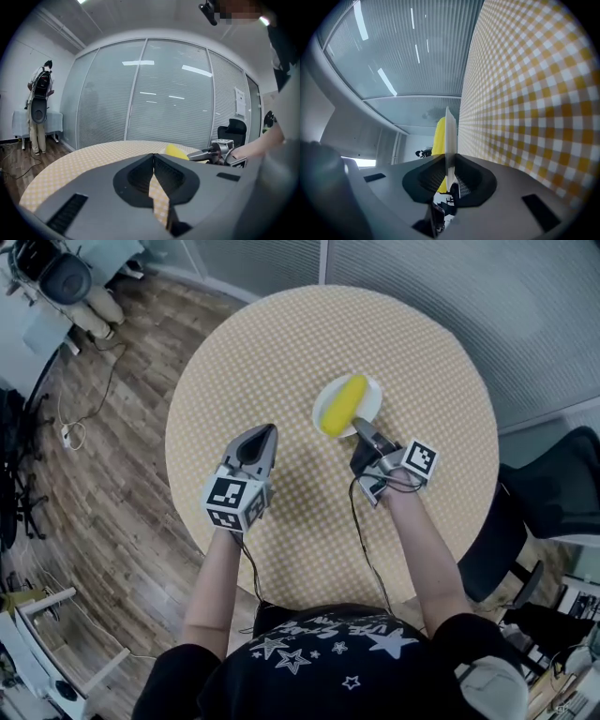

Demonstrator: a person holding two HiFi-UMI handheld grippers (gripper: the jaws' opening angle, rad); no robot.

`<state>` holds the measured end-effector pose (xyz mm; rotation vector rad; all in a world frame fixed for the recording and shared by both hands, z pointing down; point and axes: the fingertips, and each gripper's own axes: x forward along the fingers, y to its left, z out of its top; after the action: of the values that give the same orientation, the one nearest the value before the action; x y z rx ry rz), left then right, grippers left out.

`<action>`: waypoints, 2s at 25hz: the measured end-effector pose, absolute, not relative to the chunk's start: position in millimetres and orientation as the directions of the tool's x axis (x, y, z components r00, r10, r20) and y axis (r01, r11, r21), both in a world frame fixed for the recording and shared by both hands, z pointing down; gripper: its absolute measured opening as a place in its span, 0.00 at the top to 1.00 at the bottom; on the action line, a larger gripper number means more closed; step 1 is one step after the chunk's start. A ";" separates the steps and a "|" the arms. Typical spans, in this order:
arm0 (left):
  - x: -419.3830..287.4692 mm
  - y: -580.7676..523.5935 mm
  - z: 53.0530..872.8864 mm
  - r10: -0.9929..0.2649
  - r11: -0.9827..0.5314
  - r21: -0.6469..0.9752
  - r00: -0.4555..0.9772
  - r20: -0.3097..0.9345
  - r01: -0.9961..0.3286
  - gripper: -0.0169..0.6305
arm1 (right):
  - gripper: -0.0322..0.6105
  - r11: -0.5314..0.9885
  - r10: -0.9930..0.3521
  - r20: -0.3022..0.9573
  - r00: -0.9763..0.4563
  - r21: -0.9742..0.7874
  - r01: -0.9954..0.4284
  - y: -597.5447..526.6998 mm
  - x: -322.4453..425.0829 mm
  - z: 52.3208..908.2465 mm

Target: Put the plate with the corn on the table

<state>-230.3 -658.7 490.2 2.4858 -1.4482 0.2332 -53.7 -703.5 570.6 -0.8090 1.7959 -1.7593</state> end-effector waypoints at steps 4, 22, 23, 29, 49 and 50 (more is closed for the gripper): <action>-221.7 -656.8 502.0 -0.820 -0.485 0.148 0.508 0.264 -0.862 0.96 | 0.86 -0.005 -0.714 0.073 -0.697 -0.995 -0.100 -707.4 -48.8 588.3; -242.9 -707.0 541.5 -0.804 -0.476 0.202 0.517 0.294 -0.856 0.96 | 0.86 -0.144 -0.720 0.186 -0.668 -0.982 -0.118 -786.3 -90.0 634.1; -246.2 -711.0 542.8 -0.805 -0.472 0.204 0.514 0.295 -0.857 0.96 | 0.86 -0.162 -0.721 0.202 -0.663 -0.979 -0.121 -791.0 -93.2 636.5; -247.6 -711.5 538.3 -0.811 -0.463 0.221 0.510 0.285 -0.859 0.96 | 0.86 -0.221 -0.724 0.278 -0.632 -0.960 -0.169 -794.1 -94.8 639.6; -246.7 -686.4 519.7 -0.810 -0.463 0.200 0.503 0.300 -0.864 0.96 | 0.67 -0.167 -0.649 0.429 -0.628 -0.886 -0.432 -778.3 -92.9 636.0; -246.8 -683.3 517.0 -0.812 -0.463 0.195 0.502 0.298 -0.864 0.96 | 0.67 -0.158 -0.650 0.428 -0.628 -0.884 -0.440 -774.2 -90.1 633.6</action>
<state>-246.8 -683.3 517.0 2.4304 -1.4047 0.2323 -90.1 -774.2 633.6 -1.2642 1.9218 -1.8870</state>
